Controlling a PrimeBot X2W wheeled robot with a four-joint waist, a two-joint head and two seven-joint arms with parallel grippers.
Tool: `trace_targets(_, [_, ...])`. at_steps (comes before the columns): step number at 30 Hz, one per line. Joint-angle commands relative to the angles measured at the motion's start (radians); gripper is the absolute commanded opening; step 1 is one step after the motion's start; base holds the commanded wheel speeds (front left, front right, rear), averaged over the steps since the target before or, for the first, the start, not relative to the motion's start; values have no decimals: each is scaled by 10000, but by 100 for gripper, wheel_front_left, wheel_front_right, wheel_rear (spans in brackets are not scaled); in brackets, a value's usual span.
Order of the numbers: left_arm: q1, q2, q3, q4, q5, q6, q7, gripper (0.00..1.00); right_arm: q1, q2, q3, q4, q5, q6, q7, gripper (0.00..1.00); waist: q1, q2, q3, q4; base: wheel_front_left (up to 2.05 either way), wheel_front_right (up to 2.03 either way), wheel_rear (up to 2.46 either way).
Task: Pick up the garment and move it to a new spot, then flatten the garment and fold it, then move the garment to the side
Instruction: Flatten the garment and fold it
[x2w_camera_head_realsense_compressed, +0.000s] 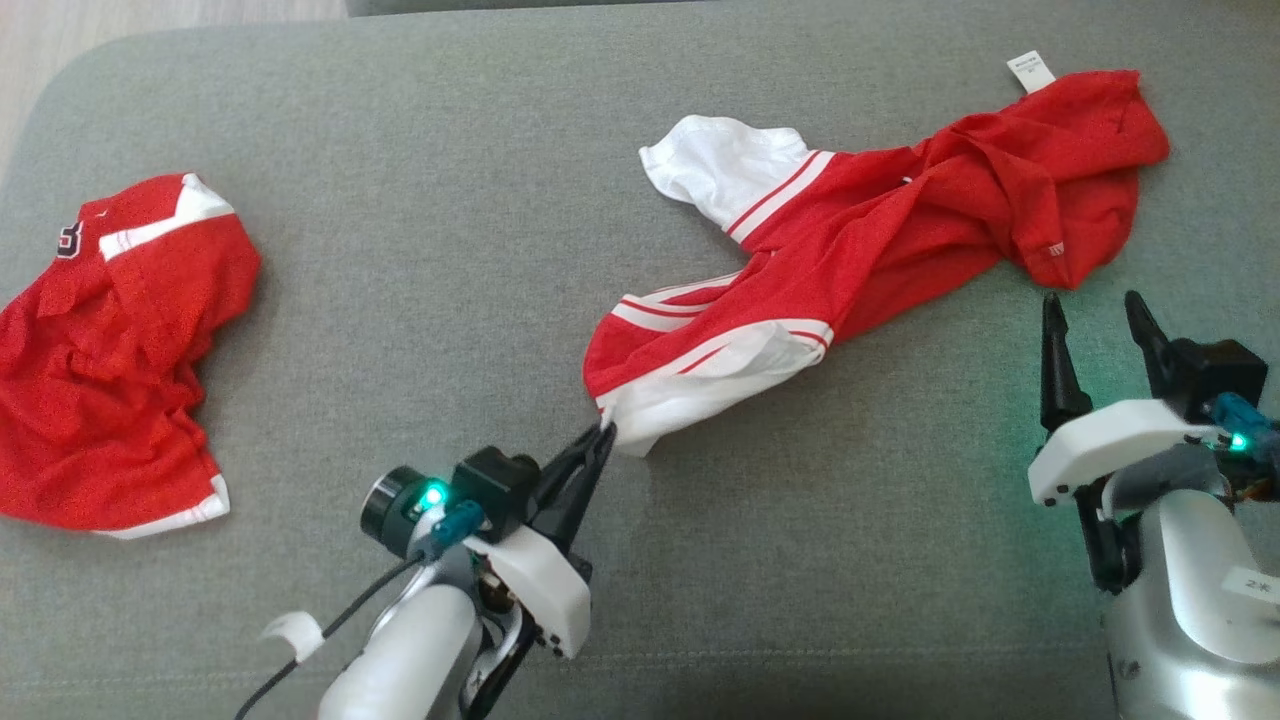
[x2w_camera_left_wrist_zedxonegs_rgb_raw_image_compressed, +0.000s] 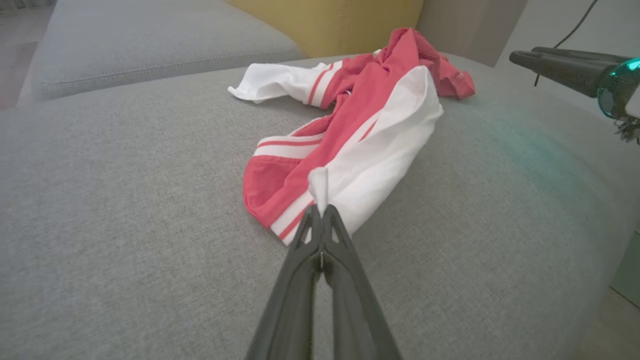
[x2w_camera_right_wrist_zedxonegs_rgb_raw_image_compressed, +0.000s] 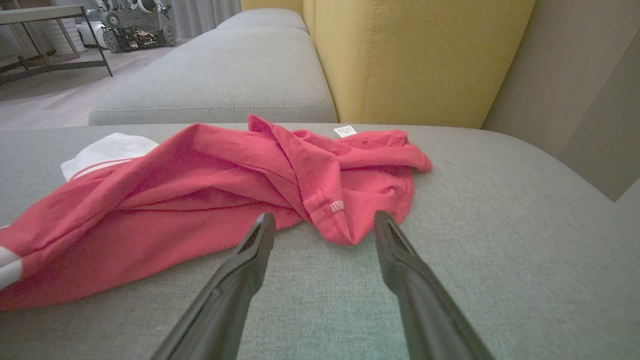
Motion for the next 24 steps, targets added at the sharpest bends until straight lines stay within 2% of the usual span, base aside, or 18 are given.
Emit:
trace_targets(1, [-299,88,237,-231,91,-61,-122,0,-275,-25,139,-222,-83,75,-129,100,0,0,11,25,0,0,0])
trace_targets(2, [-286,91,194,-184,113,-87,-122,0,-275,-10,98,-168,-100,75,-168,100,0,0,19,42,0,0,0])
trace_targets(3, [-277,87,177,-153,125,-105,-122,14,-271,2,62,-119,-117,75,-207,100,0,0,19,57,0,0,0])
trace_targets(4, [-259,82,173,-125,132,-117,-123,75,-260,15,29,-71,-126,75,-242,100,0,0,4,71,0,0,0])
trace_targets(5, [-233,73,185,-87,128,-124,-123,100,-244,26,-1,-30,-131,75,-275,100,0,0,-16,84,0,0,0])
trace_targets(11, [-117,39,560,-108,51,23,-123,100,-132,91,-221,48,-84,75,-482,100,0,0,-133,125,0,0,0])
trace_targets(18, [68,-93,1976,-951,-392,669,-123,100,-9,132,-448,-114,-50,75,-566,100,0,0,-156,124,0,0,0])
trace_targets(24, [142,-318,2841,-1838,-529,889,-123,100,-263,44,-351,-68,-193,75,-394,100,0,0,247,195,0,0,0])
